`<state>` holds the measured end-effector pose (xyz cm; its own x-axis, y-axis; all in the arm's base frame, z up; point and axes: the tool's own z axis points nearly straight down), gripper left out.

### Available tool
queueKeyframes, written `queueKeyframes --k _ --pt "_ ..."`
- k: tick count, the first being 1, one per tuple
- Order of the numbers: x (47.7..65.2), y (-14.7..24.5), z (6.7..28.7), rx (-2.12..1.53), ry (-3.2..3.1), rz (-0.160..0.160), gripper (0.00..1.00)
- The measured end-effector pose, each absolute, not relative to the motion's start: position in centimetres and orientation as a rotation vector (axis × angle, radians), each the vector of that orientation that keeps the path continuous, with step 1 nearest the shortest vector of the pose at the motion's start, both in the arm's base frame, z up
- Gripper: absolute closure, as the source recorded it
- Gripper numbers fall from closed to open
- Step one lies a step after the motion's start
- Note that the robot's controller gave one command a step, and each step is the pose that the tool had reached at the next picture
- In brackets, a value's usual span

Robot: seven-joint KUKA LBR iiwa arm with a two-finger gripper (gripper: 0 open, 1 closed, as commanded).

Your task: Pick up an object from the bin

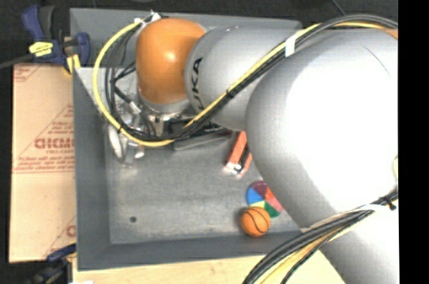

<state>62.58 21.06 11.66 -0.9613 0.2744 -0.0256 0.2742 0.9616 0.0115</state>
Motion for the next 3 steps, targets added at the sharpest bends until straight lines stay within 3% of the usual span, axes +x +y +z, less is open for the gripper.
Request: queueKeyframes --k 1,2,3 --pt "63.4 21.4 11.4 -0.045 3.099 0.010 0.00" --pt "64.9 22.0 10.4 -0.286 3.064 -0.010 1.00" --pt "64.9 22.0 10.4 -0.286 3.064 -0.010 1.00"
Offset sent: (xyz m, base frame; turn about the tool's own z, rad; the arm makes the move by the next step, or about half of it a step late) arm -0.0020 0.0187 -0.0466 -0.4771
